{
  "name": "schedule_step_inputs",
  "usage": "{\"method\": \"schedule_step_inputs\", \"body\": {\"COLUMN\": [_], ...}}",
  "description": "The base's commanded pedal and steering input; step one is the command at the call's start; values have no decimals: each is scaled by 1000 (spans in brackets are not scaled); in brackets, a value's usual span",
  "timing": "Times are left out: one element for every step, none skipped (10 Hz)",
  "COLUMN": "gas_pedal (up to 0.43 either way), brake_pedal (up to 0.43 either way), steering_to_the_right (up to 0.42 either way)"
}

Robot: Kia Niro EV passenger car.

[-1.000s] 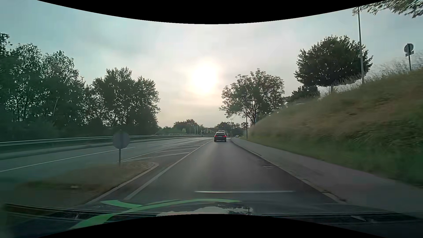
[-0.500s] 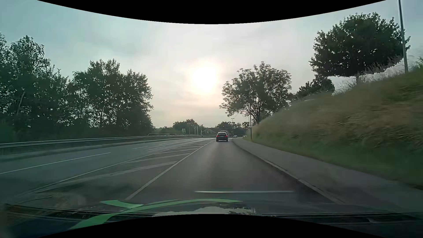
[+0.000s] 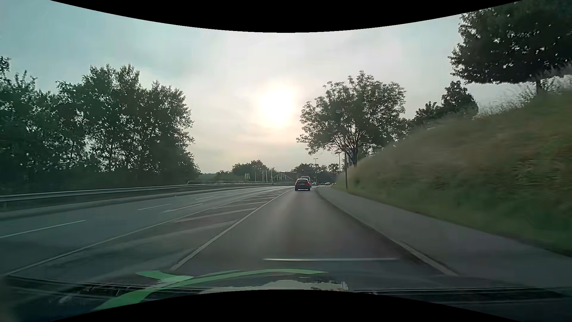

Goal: Follow the waypoints while adhering to traffic rules and regulations

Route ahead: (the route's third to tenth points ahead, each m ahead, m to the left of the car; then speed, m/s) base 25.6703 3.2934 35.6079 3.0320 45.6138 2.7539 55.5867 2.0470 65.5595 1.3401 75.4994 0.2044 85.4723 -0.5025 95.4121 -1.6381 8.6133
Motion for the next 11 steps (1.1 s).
{"method": "schedule_step_inputs", "body": {"gas_pedal": [177, 177, 177, 177, 177, 177, 177, 177, 177, 177, 177], "brake_pedal": [0, 0, 0, 0, 0, 0, 0, 0, 0, 0, 0], "steering_to_the_right": [-6, -5, -4, -5, -5, -4, -4, -4, -4, -4, -5]}}
